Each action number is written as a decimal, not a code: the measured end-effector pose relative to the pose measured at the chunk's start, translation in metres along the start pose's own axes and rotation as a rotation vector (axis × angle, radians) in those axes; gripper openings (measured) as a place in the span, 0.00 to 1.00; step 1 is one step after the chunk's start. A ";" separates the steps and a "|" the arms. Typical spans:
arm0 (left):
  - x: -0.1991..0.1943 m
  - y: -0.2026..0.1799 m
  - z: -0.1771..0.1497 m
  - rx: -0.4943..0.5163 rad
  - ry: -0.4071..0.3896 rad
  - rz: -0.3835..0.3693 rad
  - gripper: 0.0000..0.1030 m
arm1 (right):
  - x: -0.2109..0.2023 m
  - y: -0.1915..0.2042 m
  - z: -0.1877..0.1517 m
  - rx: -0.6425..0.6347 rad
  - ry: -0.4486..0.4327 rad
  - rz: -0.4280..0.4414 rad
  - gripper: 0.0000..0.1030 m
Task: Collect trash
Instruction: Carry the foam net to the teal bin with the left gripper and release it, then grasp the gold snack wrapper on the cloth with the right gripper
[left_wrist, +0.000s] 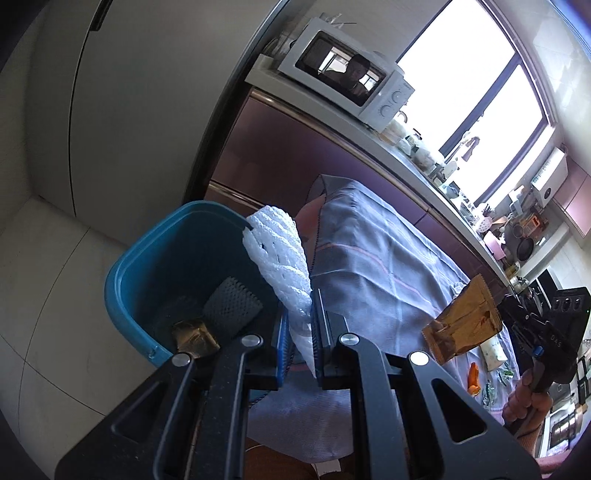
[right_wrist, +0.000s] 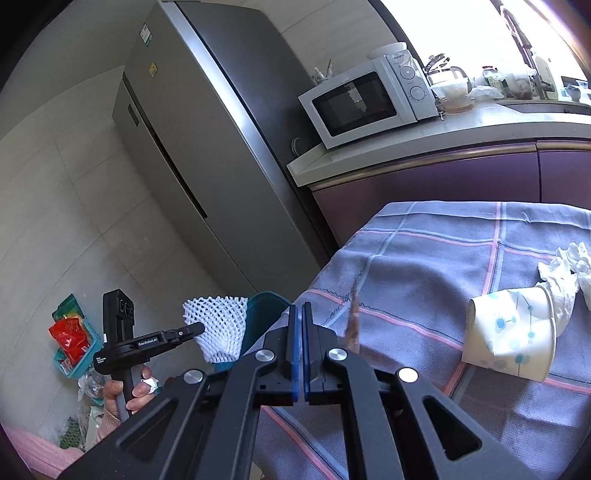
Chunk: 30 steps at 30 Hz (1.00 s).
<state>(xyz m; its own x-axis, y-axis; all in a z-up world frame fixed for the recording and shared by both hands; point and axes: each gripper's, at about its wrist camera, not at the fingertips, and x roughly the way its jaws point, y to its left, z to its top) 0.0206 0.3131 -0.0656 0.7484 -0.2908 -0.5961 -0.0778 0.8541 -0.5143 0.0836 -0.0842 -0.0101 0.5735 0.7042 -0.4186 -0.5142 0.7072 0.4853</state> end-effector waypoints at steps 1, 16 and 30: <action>0.003 0.004 -0.001 -0.008 0.007 0.001 0.11 | 0.002 0.000 -0.001 0.003 0.006 -0.007 0.02; 0.045 0.029 -0.015 -0.076 0.074 0.058 0.11 | -0.006 -0.039 -0.042 0.060 0.122 -0.254 0.56; 0.073 0.055 -0.022 -0.152 0.119 0.121 0.11 | 0.026 -0.061 -0.053 0.209 0.155 -0.229 0.58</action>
<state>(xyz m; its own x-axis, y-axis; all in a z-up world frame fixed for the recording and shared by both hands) 0.0561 0.3298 -0.1509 0.6456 -0.2468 -0.7227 -0.2674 0.8134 -0.5166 0.0962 -0.1059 -0.0909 0.5472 0.5410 -0.6386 -0.2321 0.8312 0.5053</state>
